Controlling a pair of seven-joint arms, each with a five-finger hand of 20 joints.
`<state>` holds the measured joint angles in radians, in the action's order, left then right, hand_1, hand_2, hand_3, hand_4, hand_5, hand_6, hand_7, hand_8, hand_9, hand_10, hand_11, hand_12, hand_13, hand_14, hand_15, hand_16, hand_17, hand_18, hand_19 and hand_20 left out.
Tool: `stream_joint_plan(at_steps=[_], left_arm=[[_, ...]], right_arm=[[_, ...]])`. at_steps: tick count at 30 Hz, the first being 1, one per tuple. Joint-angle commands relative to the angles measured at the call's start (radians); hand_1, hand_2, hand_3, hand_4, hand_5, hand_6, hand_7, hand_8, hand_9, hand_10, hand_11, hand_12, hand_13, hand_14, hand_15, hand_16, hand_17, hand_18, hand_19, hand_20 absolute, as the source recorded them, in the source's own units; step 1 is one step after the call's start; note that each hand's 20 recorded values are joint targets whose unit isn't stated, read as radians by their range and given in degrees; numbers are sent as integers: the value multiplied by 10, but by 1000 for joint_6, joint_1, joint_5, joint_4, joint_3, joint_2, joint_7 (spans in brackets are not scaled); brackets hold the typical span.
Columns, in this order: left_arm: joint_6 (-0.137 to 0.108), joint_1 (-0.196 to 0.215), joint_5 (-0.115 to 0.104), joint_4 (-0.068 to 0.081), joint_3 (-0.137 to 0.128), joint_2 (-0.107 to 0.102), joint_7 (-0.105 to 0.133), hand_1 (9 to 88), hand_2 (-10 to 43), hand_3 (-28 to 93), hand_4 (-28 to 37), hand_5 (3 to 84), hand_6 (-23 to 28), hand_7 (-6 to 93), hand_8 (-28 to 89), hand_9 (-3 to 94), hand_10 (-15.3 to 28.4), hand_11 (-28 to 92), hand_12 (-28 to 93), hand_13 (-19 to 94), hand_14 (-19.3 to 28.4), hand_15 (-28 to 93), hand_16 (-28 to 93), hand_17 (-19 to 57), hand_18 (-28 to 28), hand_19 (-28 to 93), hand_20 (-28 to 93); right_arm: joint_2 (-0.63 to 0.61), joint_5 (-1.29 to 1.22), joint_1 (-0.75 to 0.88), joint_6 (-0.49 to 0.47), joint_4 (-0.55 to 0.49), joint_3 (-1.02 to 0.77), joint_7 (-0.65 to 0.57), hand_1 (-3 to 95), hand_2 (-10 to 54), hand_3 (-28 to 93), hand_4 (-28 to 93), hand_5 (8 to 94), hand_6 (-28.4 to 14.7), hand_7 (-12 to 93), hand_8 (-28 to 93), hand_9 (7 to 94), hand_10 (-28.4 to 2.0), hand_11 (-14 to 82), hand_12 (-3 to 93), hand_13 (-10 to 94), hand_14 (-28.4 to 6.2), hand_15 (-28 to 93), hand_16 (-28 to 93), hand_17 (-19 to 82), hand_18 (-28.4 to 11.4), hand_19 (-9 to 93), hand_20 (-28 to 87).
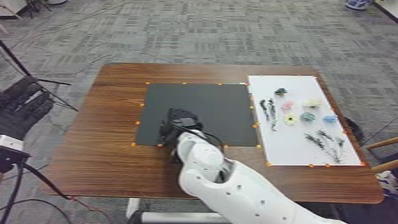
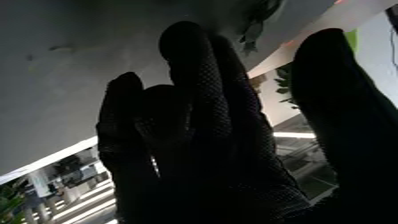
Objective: Arrange flowers
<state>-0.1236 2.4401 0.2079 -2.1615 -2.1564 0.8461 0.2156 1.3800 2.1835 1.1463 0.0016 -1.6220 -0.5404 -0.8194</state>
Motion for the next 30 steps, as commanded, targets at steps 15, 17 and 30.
stream_joint_plan(at_steps=[15, 17, 30], left_arm=[[75, 42, -67, 18, -96, -34, 24, 247, 128, 676, -283, 374, 88, 42, -50, 314, 135, 69, 142, 228, 142, 171, 6, -19, 119, 185, 108], [71, 51, -68, 11, -103, -24, 29, 246, 128, 676, -283, 374, 88, 42, -50, 314, 136, 69, 142, 228, 142, 172, 5, -19, 119, 185, 108], [22, 79, -122, -7, -124, -17, 86, 233, 133, 683, -283, 377, 88, 47, -51, 318, 136, 77, 142, 231, 143, 182, 4, -21, 120, 190, 109]], right_arm=[[-381, 172, 313, -111, -391, -525, 12, 372, -95, 707, -211, 570, -125, 123, -67, 645, -232, 204, 186, 589, -204, 717, 346, 286, -284, 828, 341], [-431, 215, 352, -64, -395, -551, 5, 374, -95, 700, -213, 585, -122, 124, -67, 651, -231, 197, 182, 597, -201, 715, 336, 290, -284, 827, 345], [-502, 157, 504, -182, -387, -788, -99, 414, -95, 690, -220, 623, -118, 124, -67, 647, -229, 163, 171, 603, -193, 705, 326, 295, -284, 826, 356]])
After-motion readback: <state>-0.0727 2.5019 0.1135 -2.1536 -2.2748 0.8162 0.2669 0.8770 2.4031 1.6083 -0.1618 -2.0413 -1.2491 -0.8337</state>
